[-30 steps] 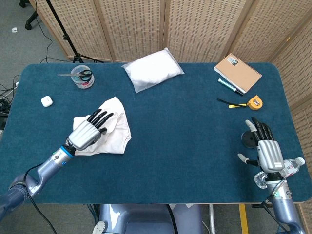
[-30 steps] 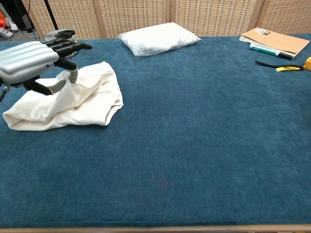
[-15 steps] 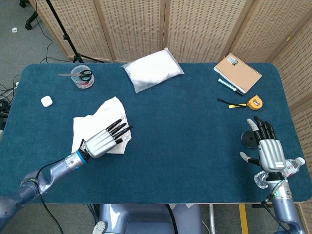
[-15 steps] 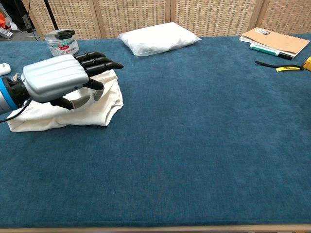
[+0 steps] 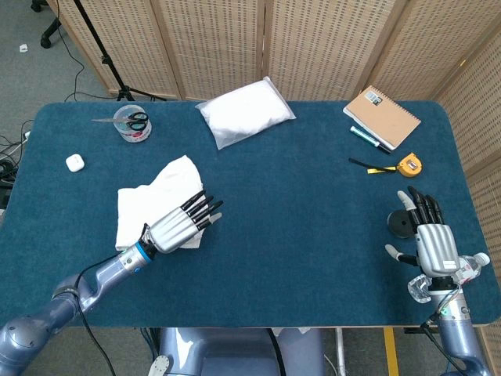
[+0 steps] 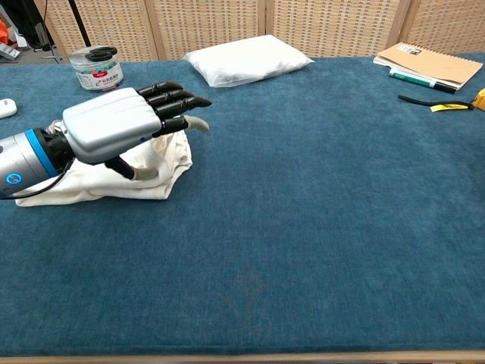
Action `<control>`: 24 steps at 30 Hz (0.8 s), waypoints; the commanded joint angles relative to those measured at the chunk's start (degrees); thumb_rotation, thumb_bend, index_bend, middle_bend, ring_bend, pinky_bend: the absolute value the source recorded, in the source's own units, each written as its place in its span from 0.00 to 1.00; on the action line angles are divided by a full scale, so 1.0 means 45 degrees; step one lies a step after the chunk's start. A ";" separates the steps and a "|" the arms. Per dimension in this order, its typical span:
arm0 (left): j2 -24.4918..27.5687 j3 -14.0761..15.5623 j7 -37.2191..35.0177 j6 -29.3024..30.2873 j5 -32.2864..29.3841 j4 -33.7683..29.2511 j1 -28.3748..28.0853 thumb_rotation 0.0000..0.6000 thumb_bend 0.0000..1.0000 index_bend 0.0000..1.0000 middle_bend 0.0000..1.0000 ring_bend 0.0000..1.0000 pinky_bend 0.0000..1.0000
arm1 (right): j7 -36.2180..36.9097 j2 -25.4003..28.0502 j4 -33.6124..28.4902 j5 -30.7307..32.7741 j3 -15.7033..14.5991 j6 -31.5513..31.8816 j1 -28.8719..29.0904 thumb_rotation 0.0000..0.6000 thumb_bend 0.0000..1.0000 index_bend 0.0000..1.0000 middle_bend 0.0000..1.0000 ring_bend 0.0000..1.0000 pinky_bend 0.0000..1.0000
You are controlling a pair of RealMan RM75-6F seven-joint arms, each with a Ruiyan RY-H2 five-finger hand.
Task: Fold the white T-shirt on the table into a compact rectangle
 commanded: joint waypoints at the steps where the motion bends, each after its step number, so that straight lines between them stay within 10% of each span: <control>1: -0.0326 -0.0466 -0.0604 0.0327 -0.0452 0.0213 0.0001 1.00 0.18 0.00 0.00 0.00 0.00 | 0.0024 0.0005 0.0006 0.0013 0.0010 -0.0005 0.0001 1.00 0.00 0.00 0.00 0.00 0.02; 24: 0.1039 -0.1683 -0.3726 -0.1033 -0.2854 -0.1638 0.0554 1.00 0.13 0.00 0.00 0.00 0.00 | 0.0019 0.0023 -0.0078 -0.0012 -0.0040 -0.0089 0.0020 1.00 0.00 0.00 0.00 0.00 0.02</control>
